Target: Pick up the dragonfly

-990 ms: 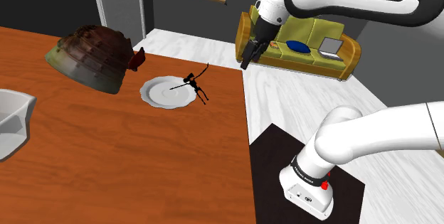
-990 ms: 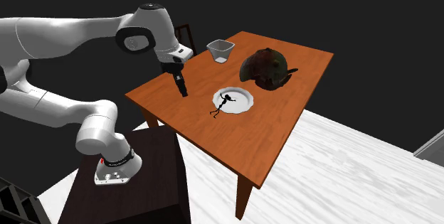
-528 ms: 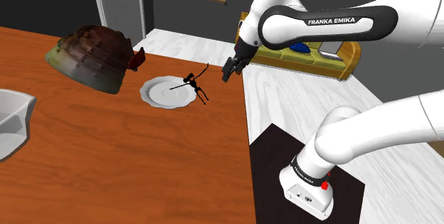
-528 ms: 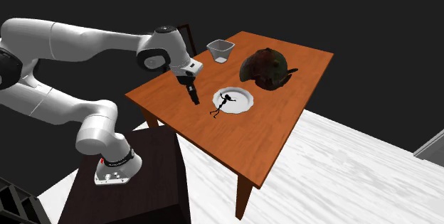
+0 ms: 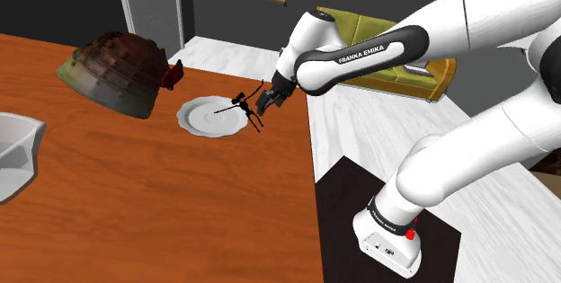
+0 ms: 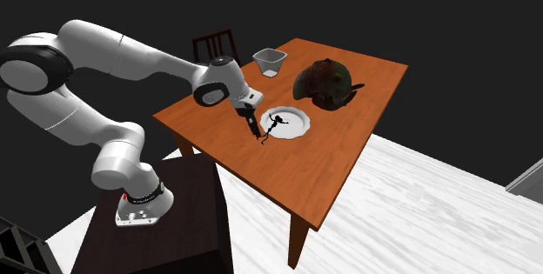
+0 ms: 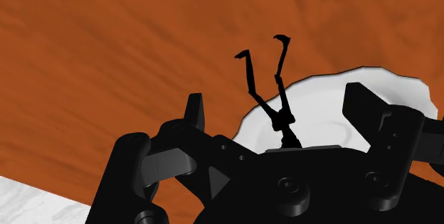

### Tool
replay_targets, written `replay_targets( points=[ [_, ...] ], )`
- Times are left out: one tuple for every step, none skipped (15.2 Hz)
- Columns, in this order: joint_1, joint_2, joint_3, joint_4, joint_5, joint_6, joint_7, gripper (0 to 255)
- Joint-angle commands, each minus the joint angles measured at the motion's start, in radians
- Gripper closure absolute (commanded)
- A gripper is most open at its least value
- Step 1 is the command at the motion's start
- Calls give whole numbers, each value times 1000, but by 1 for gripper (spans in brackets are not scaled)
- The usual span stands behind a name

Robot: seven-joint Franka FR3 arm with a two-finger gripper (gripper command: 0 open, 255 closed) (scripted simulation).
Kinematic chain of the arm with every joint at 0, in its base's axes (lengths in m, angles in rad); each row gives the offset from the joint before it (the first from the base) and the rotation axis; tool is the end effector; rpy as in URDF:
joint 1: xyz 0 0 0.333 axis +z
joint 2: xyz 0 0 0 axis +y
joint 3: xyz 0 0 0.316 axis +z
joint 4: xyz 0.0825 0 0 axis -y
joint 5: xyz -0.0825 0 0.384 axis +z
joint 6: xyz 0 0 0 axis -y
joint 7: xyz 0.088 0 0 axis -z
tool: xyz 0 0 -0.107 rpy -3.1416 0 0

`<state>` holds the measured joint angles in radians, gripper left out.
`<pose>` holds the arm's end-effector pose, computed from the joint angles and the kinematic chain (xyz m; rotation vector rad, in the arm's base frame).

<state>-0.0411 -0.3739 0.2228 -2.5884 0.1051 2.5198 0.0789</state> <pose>0.4279 0.0776 0.4133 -3.0770 -0.0365 -0.4617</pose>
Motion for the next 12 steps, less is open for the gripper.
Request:
replay_targets(
  points=[
    [-13, 72, 26, 6, -19, 91, 39, 0],
    [-23, 114, 39, 15, -36, 135, 61, 0],
    [-33, 148, 49, 23, -52, 168, 80, 0],
    [-34, 158, 51, 18, -57, 183, 83, 0],
    [-36, 169, 53, 13, -61, 199, 87, 0],
    [-38, 180, 55, 8, -66, 215, 91, 0],
    [-41, 191, 58, 3, -71, 231, 95, 0],
    [-43, 202, 60, -2, -77, 246, 100, 0],
    [-46, 214, 62, -6, -84, 262, 105, 0],
    [-49, 226, 65, -10, -92, 278, 111, 0],
    [-51, 234, 66, -12, -96, 287, 114, 0],
    [-51, 233, 66, -12, -96, 287, 114, 0]
  ],
)
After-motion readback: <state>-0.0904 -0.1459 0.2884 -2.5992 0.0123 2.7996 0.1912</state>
